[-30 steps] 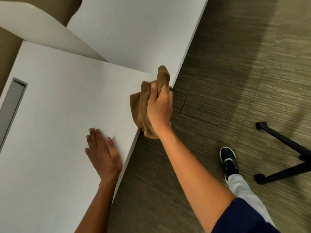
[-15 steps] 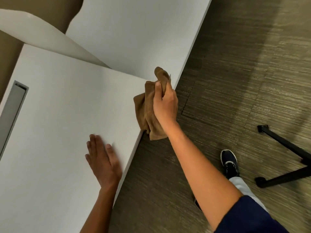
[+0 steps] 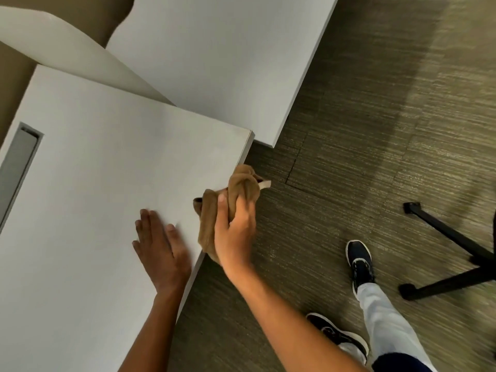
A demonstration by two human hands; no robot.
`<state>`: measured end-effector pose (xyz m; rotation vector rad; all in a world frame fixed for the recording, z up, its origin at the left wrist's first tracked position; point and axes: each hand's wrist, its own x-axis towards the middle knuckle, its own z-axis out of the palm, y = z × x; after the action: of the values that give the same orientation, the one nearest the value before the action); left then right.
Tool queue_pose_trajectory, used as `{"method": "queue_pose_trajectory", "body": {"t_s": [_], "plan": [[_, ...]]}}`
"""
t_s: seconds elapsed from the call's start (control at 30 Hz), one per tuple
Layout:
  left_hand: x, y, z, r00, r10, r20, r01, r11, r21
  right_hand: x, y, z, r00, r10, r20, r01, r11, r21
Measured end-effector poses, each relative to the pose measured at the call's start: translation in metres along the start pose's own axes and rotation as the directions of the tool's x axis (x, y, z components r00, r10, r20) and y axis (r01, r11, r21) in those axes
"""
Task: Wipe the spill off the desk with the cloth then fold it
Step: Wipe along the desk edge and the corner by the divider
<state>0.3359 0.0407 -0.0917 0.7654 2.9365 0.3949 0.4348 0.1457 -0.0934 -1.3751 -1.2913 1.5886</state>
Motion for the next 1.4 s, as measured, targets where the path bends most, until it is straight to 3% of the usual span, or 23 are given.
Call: {"method": "queue_pose_trajectory", "body": {"t_s": [0.4, 0.57, 0.73, 1.0, 1.23, 1.4], "plan": [[0.000, 0.003, -0.002, 1.000, 0.013, -0.007, -0.013, 1.000, -0.017, 0.112, -0.032, -0.016, 0.996, 0.031, -0.085, -0.035, 0.998, -0.043], [0.001, 0.001, 0.000, 1.000, 0.020, -0.019, -0.020, 1.000, -0.014, 0.075, -0.020, -0.016, 0.999, -0.016, -0.044, 0.016, 1.000, 0.001], [0.003, -0.002, 0.003, 0.999, 0.031, -0.024, -0.031, 1.000, 0.002, -0.015, 0.014, -0.008, 0.992, 0.014, 0.124, -0.024, 0.997, 0.074], [0.005, -0.003, 0.002, 0.999, 0.020, -0.030, -0.021, 0.999, -0.040, -0.124, 0.059, 0.007, 0.971, -0.042, 0.236, 0.016, 0.994, 0.108], [0.003, -0.003, 0.001, 0.999, 0.024, -0.043, -0.027, 0.998, -0.061, -0.121, 0.066, 0.006, 0.971, -0.104, 0.216, 0.124, 0.989, -0.081], [0.001, -0.004, 0.000, 0.999, 0.015, -0.037, -0.017, 0.998, -0.061, -0.062, 0.040, 0.007, 0.991, -0.112, 0.073, 0.115, 0.992, -0.046]]}}
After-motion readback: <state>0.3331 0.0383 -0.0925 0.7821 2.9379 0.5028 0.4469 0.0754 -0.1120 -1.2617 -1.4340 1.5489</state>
